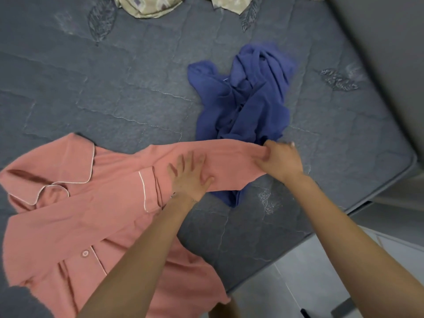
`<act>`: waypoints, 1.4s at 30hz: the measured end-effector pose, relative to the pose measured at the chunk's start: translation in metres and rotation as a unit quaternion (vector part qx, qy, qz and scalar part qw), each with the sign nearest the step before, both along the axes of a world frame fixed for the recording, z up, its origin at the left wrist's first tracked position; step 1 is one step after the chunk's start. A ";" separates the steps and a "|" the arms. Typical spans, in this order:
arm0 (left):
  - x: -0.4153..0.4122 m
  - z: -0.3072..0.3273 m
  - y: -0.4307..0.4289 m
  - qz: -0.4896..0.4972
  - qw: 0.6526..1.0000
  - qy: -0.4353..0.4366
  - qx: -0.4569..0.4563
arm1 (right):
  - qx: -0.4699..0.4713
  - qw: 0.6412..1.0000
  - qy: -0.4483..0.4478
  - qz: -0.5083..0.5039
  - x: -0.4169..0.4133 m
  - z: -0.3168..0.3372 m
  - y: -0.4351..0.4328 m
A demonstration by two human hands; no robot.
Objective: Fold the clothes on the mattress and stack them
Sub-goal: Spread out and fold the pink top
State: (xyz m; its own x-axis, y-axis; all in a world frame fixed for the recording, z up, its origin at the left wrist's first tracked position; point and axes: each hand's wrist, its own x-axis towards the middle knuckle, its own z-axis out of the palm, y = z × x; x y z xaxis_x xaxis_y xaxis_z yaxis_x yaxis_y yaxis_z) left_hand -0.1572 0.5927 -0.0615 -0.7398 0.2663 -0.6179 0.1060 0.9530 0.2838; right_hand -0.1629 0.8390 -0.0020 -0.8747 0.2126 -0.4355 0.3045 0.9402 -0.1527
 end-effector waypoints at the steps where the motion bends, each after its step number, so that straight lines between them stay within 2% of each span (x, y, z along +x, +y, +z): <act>1: 0.000 -0.001 -0.001 0.011 1.000 -0.009 0.009 | -0.056 0.998 -0.009 -0.031 0.004 0.001 -0.001; 3: 0.002 -0.003 -0.008 0.050 0.997 -0.020 0.051 | -0.175 0.981 -0.016 -0.077 0.010 0.003 -0.007; 5: 0.005 0.001 -0.014 0.093 0.988 0.007 0.126 | -0.282 0.954 -0.019 -0.104 0.010 0.009 -0.020; 7: 0.010 0.008 -0.019 0.121 0.963 0.063 0.234 | -0.368 0.921 -0.035 -0.121 0.006 0.016 -0.037; 8: 0.014 0.014 -0.021 0.146 0.941 0.063 0.297 | -0.391 0.911 -0.042 -0.122 0.004 0.018 -0.046; 10: 0.021 0.034 -0.025 0.210 0.896 -0.004 0.391 | -0.420 0.898 -0.062 -0.117 0.001 0.022 -0.069; 14: 0.041 0.052 -0.045 0.305 0.838 -0.127 0.435 | -0.468 0.864 -0.109 -0.151 0.001 0.024 -0.127; 17: 0.052 0.056 -0.073 0.458 0.740 -0.190 0.455 | -0.501 0.830 -0.121 -0.213 0.002 0.027 -0.169; 19: 0.060 0.057 -0.099 0.529 0.673 -0.207 0.473 | -0.526 0.805 -0.136 -0.239 0.004 0.029 -0.197; 20: 0.065 0.056 -0.111 0.550 0.652 -0.200 0.482 | -0.529 0.802 -0.140 -0.239 0.006 0.030 -0.211; 21: 0.070 0.057 -0.124 0.553 0.660 -0.177 0.476 | -0.533 0.798 -0.147 -0.237 0.009 0.031 -0.226; 24: 0.090 0.054 -0.156 0.485 0.769 -0.111 0.400 | -0.588 0.748 -0.180 -0.248 0.022 0.032 -0.276; 25: 0.096 0.051 -0.164 0.480 0.783 -0.093 0.383 | -0.607 0.726 -0.197 -0.256 0.028 0.031 -0.293; 27: 0.103 0.051 -0.185 0.499 0.784 -0.058 0.365 | -0.620 0.701 -0.236 -0.261 0.038 0.028 -0.327; 29: 0.104 0.051 -0.212 0.540 0.758 -0.024 0.365 | -0.612 0.720 -0.244 -0.217 0.047 0.021 -0.357; 32: 0.110 0.048 -0.263 0.580 0.741 0.039 0.337 | -0.565 0.798 -0.177 -0.115 0.057 0.010 -0.387; 35: 0.115 0.044 -0.315 0.624 0.712 0.127 0.296 | -0.437 0.894 -0.099 0.028 0.062 -0.004 -0.398; 38: 0.115 0.038 -0.357 0.633 0.704 0.188 0.259 | -0.279 0.953 -0.056 0.109 0.066 -0.023 -0.401; 40: 0.116 0.035 -0.377 0.634 0.709 0.201 0.236 | -0.179 0.971 -0.060 0.149 0.071 -0.032 -0.401; 42: 0.120 0.031 -0.393 0.600 0.747 0.196 0.208 | -0.136 0.976 -0.062 0.156 0.075 -0.036 -0.401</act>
State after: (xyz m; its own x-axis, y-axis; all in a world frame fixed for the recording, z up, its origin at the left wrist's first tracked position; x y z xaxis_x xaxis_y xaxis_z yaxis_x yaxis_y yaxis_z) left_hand -0.0373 0.1996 -0.0309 -0.7031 -0.6252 -0.3389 -0.6007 0.2670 0.7536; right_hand -0.0876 0.4378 -0.0380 -0.8154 -0.1944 -0.5453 0.0408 0.9202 -0.3892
